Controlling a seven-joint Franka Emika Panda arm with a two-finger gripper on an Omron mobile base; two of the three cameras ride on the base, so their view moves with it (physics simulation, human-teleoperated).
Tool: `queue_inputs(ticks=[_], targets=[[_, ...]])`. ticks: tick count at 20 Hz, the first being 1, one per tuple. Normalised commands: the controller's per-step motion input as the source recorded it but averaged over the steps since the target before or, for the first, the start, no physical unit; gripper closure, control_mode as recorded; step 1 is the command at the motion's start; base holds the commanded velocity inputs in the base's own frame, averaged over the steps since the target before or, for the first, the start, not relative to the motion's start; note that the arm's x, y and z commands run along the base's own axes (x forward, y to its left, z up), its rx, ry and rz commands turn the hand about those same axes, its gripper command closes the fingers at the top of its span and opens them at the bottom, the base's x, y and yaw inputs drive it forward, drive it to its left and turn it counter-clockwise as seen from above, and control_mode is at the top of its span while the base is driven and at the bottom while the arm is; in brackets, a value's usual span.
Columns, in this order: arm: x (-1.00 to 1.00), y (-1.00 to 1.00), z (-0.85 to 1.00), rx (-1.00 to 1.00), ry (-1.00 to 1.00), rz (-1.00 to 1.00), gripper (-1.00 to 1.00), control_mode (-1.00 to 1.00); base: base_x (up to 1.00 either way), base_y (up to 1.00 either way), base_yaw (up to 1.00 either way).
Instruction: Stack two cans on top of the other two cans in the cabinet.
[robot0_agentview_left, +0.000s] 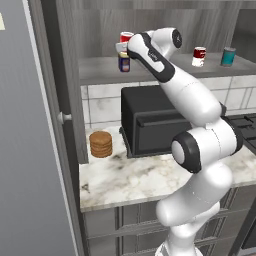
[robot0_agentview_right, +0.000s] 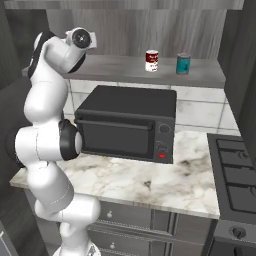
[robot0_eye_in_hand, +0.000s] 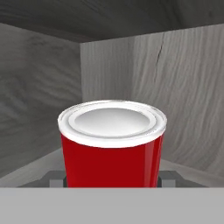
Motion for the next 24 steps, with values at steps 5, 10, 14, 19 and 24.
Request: queue_inputs(ticks=[5, 10, 14, 19, 24], targets=[[0.01, 0.07, 0.05, -0.03, 0.05, 0.0, 1.0, -1.0, 0.0, 0.0, 0.0], [0.0, 0.04, -0.02, -0.03, 0.04, 0.0, 1.0, -1.0, 0.0, 0.0, 0.0], [0.0, 0.01, -0.09, -0.01, 0.0, 0.0, 1.0, -1.0, 0.0, 0.0, 0.0], [0.01, 0.0, -0.14, 0.0, 0.0, 0.0, -1.0, -1.0, 0.0, 0.0, 0.0], [0.02, 0.0, -0.1, 0.0, 0.0, 0.0, -1.0, -1.0, 0.0, 0.0, 0.0]])
